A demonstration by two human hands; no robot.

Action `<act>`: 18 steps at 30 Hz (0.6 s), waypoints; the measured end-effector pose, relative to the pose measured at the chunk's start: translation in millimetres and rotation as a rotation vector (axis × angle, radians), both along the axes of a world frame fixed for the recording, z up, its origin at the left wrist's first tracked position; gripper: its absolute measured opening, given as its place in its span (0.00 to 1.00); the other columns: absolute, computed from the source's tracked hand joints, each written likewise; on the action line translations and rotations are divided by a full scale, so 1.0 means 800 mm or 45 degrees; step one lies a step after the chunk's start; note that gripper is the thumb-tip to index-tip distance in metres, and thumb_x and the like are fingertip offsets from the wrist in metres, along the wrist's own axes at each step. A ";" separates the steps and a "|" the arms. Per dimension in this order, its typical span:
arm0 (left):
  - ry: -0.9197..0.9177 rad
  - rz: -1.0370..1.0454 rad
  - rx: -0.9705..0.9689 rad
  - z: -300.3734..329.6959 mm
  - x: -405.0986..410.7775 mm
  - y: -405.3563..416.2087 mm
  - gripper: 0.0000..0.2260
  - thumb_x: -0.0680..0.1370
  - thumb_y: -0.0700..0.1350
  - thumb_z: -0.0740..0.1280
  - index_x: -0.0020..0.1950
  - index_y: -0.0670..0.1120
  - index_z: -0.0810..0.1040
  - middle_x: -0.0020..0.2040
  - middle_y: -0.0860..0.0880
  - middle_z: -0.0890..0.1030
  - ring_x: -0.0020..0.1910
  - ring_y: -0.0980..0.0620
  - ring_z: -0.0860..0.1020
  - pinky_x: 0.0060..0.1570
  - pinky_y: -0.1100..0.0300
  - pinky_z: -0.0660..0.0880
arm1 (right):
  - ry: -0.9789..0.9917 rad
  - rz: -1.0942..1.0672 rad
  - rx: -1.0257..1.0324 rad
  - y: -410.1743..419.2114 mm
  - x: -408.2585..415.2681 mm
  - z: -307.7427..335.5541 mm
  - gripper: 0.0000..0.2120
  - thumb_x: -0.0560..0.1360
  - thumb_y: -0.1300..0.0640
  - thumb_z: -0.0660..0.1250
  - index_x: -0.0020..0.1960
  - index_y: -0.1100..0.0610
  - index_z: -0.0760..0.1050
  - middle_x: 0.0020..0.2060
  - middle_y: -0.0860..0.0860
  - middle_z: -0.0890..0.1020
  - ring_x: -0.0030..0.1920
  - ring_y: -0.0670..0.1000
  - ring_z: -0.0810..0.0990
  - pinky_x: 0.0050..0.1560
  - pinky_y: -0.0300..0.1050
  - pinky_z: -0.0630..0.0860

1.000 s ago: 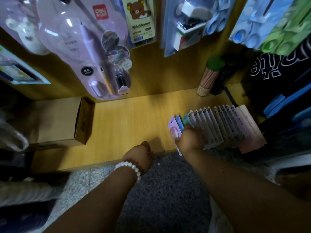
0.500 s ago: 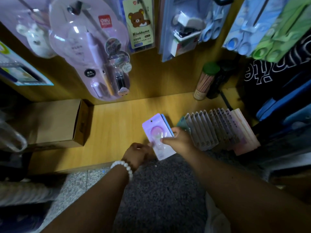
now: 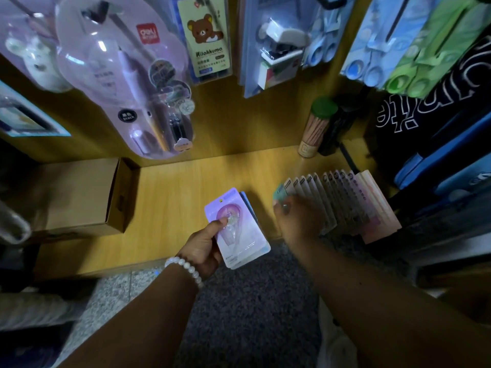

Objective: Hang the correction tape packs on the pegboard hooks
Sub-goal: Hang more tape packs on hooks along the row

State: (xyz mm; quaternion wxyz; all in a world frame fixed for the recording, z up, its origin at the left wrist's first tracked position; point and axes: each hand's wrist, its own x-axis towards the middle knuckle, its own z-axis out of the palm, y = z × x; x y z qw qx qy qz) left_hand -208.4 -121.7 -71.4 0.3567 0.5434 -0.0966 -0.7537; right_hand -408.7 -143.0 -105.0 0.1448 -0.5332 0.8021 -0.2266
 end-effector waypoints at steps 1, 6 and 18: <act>0.044 -0.011 0.016 0.000 -0.001 0.000 0.19 0.74 0.44 0.70 0.63 0.38 0.78 0.57 0.39 0.82 0.56 0.39 0.80 0.61 0.42 0.76 | 0.122 -0.106 -0.027 -0.002 -0.001 -0.002 0.20 0.75 0.43 0.63 0.51 0.59 0.80 0.47 0.58 0.83 0.52 0.60 0.80 0.53 0.51 0.75; 0.163 -0.011 0.007 -0.003 -0.001 -0.004 0.09 0.76 0.42 0.61 0.51 0.43 0.79 0.41 0.43 0.84 0.37 0.45 0.83 0.42 0.52 0.81 | 0.430 -0.105 0.292 0.000 -0.013 -0.007 0.19 0.77 0.45 0.63 0.55 0.60 0.79 0.55 0.58 0.81 0.62 0.59 0.74 0.63 0.54 0.69; -0.046 0.172 -0.051 0.002 0.010 0.000 0.09 0.76 0.41 0.65 0.55 0.42 0.78 0.45 0.42 0.81 0.42 0.42 0.79 0.46 0.51 0.77 | 0.173 0.009 0.128 -0.003 0.017 0.042 0.17 0.79 0.52 0.59 0.54 0.63 0.80 0.51 0.61 0.82 0.55 0.62 0.77 0.54 0.51 0.72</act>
